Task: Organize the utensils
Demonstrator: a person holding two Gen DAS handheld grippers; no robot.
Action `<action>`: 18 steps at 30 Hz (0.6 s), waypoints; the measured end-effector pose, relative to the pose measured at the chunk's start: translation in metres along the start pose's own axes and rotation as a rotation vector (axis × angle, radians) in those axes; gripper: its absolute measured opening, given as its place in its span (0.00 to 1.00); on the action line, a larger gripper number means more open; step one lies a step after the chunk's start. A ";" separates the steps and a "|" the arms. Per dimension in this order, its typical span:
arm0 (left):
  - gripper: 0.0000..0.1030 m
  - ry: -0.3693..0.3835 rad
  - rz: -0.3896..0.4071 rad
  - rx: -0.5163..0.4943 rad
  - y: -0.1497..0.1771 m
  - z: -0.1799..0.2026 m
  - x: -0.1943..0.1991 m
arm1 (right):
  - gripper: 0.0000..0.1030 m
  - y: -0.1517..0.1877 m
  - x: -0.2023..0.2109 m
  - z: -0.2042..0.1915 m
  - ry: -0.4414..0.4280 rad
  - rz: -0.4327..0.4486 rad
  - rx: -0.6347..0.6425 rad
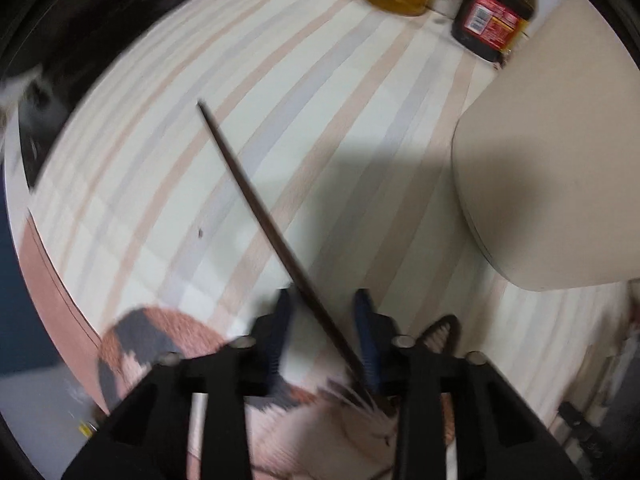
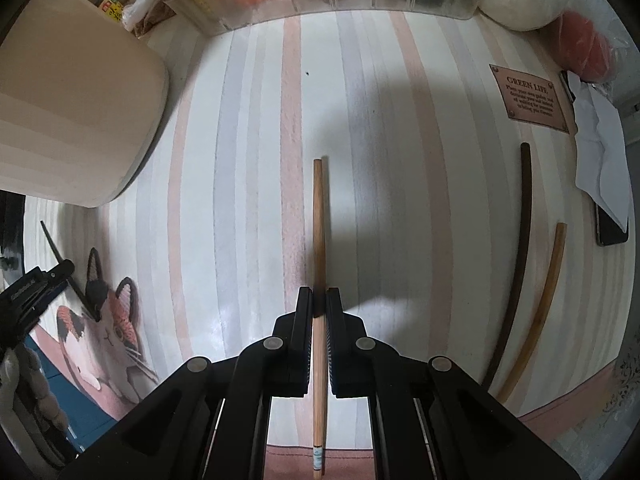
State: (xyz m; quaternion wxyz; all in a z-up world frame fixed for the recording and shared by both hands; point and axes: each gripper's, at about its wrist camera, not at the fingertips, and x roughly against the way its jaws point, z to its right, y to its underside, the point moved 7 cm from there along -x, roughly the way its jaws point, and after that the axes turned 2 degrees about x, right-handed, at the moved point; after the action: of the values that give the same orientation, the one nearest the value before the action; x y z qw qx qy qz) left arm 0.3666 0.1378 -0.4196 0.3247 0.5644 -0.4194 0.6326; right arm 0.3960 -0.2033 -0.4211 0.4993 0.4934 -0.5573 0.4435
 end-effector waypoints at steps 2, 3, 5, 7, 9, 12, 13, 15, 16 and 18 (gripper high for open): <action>0.08 -0.002 0.013 -0.076 0.004 0.012 0.000 | 0.06 -0.002 0.000 -0.004 0.012 0.002 0.006; 0.05 0.001 0.015 -0.112 0.007 0.017 0.000 | 0.06 -0.002 0.000 -0.004 0.017 0.003 0.013; 0.03 -0.003 0.020 -0.185 0.017 0.028 0.001 | 0.06 -0.004 0.000 -0.005 0.022 0.002 0.023; 0.03 -0.004 0.018 -0.259 0.037 0.036 0.004 | 0.06 0.000 -0.001 -0.008 0.024 -0.001 0.035; 0.03 0.013 0.005 -0.309 0.065 0.035 0.008 | 0.06 0.004 -0.002 -0.010 0.022 -0.008 0.045; 0.03 0.055 -0.042 -0.378 0.118 0.037 0.016 | 0.06 0.014 -0.001 -0.008 0.032 -0.017 0.084; 0.03 0.066 -0.056 -0.386 0.129 0.036 0.018 | 0.06 0.017 -0.001 -0.007 0.034 -0.019 0.092; 0.03 0.105 -0.095 -0.396 0.158 0.035 0.022 | 0.06 0.025 0.000 -0.005 0.036 -0.027 0.108; 0.03 0.111 -0.101 -0.396 0.163 0.034 0.023 | 0.06 0.028 0.000 -0.004 0.036 -0.032 0.114; 0.04 0.136 -0.108 -0.385 0.170 0.035 0.024 | 0.06 0.032 -0.001 -0.002 0.035 -0.039 0.123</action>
State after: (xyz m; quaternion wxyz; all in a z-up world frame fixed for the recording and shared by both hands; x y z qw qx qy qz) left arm 0.2279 0.0309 -0.4238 0.4875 0.4695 -0.4787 0.5593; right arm 0.3642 -0.1975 -0.4216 0.4863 0.5259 -0.5105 0.4758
